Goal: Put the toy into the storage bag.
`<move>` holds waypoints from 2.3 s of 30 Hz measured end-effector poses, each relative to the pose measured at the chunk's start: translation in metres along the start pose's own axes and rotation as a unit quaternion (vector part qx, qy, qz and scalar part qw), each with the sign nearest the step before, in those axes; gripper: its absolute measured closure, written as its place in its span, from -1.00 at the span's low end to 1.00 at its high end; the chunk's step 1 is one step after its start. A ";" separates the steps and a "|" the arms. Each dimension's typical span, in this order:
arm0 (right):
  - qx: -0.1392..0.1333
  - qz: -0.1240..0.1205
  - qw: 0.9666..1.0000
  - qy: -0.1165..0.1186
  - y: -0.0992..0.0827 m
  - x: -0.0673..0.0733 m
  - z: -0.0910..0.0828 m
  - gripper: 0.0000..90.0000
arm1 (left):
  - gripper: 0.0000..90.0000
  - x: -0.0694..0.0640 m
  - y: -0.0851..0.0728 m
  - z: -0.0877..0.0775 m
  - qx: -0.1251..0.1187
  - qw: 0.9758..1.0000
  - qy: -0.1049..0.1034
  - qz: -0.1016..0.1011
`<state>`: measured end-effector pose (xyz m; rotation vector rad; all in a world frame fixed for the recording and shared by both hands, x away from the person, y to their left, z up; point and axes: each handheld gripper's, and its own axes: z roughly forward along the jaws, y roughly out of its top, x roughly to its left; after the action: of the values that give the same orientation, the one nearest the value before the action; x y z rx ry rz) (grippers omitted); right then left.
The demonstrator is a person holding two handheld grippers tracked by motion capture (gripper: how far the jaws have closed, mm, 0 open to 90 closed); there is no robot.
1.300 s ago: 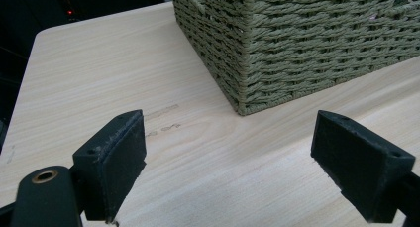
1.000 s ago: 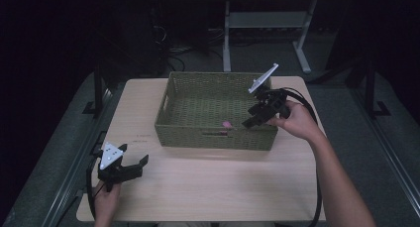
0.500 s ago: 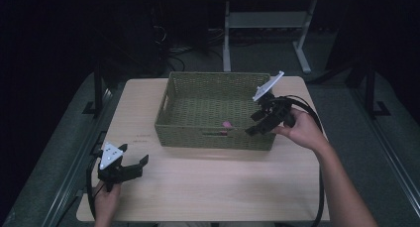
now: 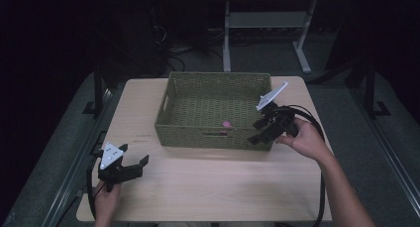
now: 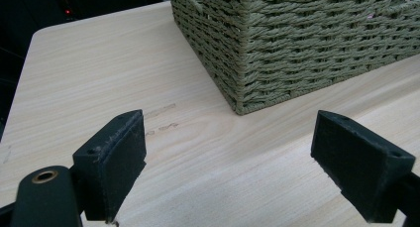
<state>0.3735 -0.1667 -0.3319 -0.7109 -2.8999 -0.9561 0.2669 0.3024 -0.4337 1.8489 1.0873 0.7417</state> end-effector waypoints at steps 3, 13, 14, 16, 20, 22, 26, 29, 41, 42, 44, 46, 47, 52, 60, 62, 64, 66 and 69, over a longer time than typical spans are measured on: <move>0.002 -0.002 1.000 -0.001 -0.005 0.002 0.002 -0.29 | -0.70 0.000 0.000 0.000 0.000 1.000 0.001 -0.001; -0.003 -0.002 1.000 -0.001 -0.022 0.008 0.006 -0.29 | -0.70 0.000 0.000 0.000 0.001 1.000 0.000 0.000; -0.003 -0.003 1.000 -0.001 -0.023 0.009 0.006 -0.29 | -0.70 0.000 0.000 0.000 0.001 1.000 0.000 0.001; 0.000 0.002 1.000 0.000 -0.026 0.010 0.007 -0.29 | -0.70 0.000 0.000 0.000 0.001 1.000 0.000 0.000; -0.006 0.006 1.000 0.001 -0.035 0.012 0.010 -0.30 | -0.70 0.000 0.000 0.000 0.001 1.000 0.000 0.000; -0.009 0.006 1.000 0.000 -0.039 0.013 0.011 -0.30 | -0.70 0.000 -0.001 0.000 0.001 1.000 0.000 -0.001; -0.007 0.008 1.000 -0.002 -0.046 0.015 0.014 -0.30 | -0.70 0.000 0.000 0.000 0.001 1.000 0.000 0.000; -0.006 0.009 1.000 -0.004 -0.051 0.016 0.016 -0.30 | -0.70 0.000 -0.001 0.000 0.000 1.000 0.001 -0.001; -0.007 0.031 1.000 -0.003 -0.073 0.018 0.023 -0.30 | -0.70 0.000 -0.001 0.000 0.001 1.000 0.000 0.000; -0.008 0.031 0.999 -0.003 -0.074 0.018 0.023 -0.30 | -0.70 0.000 -0.001 0.000 0.001 1.000 0.001 0.000; -0.011 0.034 0.999 -0.004 -0.078 0.018 0.024 -0.30 | -0.70 0.000 -0.001 0.000 0.000 1.000 0.001 -0.001; -0.009 0.037 0.999 -0.002 -0.082 0.018 0.026 -0.30 | -0.70 -0.001 -0.001 0.000 0.000 1.000 0.001 -0.002; -0.008 0.041 0.999 -0.002 -0.084 0.018 0.027 -0.30 | -0.70 -0.001 -0.001 0.000 0.001 1.000 0.000 -0.001; -0.009 0.047 0.999 -0.001 -0.094 0.018 0.030 -0.31 | -0.70 -0.001 -0.001 0.000 0.000 1.000 0.001 -0.003; -0.010 0.057 0.998 -0.006 -0.109 0.020 0.029 -0.31 | -0.70 -0.001 -0.001 -0.001 0.000 1.000 0.001 -0.003; -0.012 0.061 0.998 -0.007 -0.113 0.021 0.029 -0.31 | -0.70 -0.001 -0.001 0.000 0.000 1.000 0.001 -0.003; -0.012 0.063 0.998 -0.009 -0.117 0.022 0.029 -0.31 | -0.70 -0.001 -0.001 0.000 0.000 1.000 0.001 -0.002; -0.012 0.065 0.998 -0.012 -0.121 0.022 0.029 -0.33 | -0.70 -0.002 -0.001 -0.001 0.000 1.000 0.000 -0.002; -0.015 0.068 0.997 -0.015 -0.127 0.024 0.030 -0.32 | -0.70 -0.002 -0.001 -0.001 -0.001 1.000 0.000 -0.004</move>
<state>0.3025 -0.2302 -0.4238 -0.9182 -2.8245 -0.9831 0.2651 0.3013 -0.4344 1.8430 1.0930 0.7379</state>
